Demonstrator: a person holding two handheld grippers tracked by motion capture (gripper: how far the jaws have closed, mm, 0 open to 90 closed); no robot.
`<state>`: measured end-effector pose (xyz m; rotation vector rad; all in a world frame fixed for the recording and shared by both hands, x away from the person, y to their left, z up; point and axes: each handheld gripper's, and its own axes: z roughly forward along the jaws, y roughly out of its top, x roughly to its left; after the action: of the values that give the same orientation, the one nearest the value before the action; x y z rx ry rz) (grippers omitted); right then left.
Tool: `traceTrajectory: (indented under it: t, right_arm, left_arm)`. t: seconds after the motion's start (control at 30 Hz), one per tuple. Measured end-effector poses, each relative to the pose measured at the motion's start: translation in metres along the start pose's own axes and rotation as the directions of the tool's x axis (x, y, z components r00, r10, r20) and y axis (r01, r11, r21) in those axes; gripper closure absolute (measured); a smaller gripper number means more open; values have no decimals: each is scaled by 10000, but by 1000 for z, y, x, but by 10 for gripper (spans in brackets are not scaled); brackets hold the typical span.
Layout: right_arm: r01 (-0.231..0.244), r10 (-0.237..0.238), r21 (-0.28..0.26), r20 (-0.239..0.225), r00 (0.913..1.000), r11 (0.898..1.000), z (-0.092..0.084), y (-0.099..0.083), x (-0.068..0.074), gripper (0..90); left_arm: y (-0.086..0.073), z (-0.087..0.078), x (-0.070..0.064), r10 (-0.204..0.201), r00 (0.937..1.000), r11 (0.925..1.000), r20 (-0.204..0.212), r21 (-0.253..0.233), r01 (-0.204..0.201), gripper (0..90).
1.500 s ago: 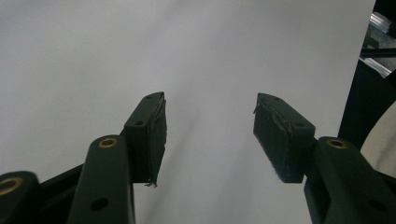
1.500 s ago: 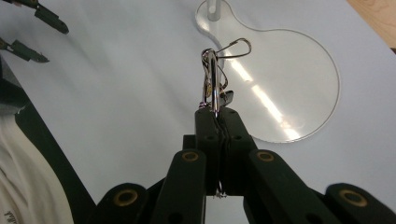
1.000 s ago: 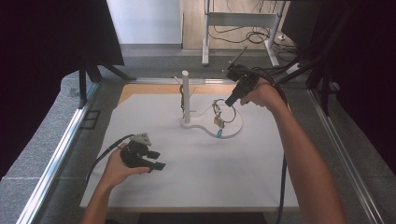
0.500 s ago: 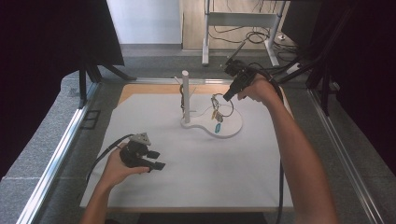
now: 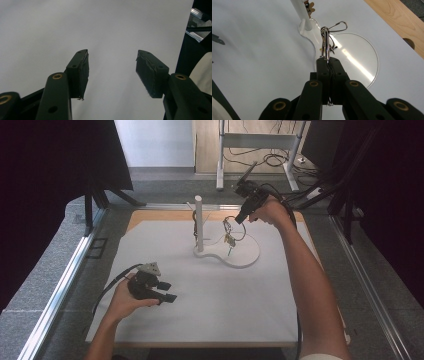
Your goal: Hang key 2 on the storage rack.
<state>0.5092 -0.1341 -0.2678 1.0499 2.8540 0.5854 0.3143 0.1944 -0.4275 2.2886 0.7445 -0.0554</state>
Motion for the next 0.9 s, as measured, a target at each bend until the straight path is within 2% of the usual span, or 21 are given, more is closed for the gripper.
traceTrajectory:
  t: [0.2,0.57,0.9]
  right_arm:
    - [-209,210,-82,66,9998,9997,4,9,-6,879]
    - [-230,231,-135,13,9997,9996,16,28,-11,879]
    - [-34,33,36,157,9999,10000,31,47,-10,879]
  left_arm:
    - [-1,-2,-1,23,10000,10000,-14,-22,-23,445]
    - [-2,-4,-2,93,10000,9999,6,-63,-93,445]
    - [-2,-5,-2,139,9999,9999,45,-73,-139,445]
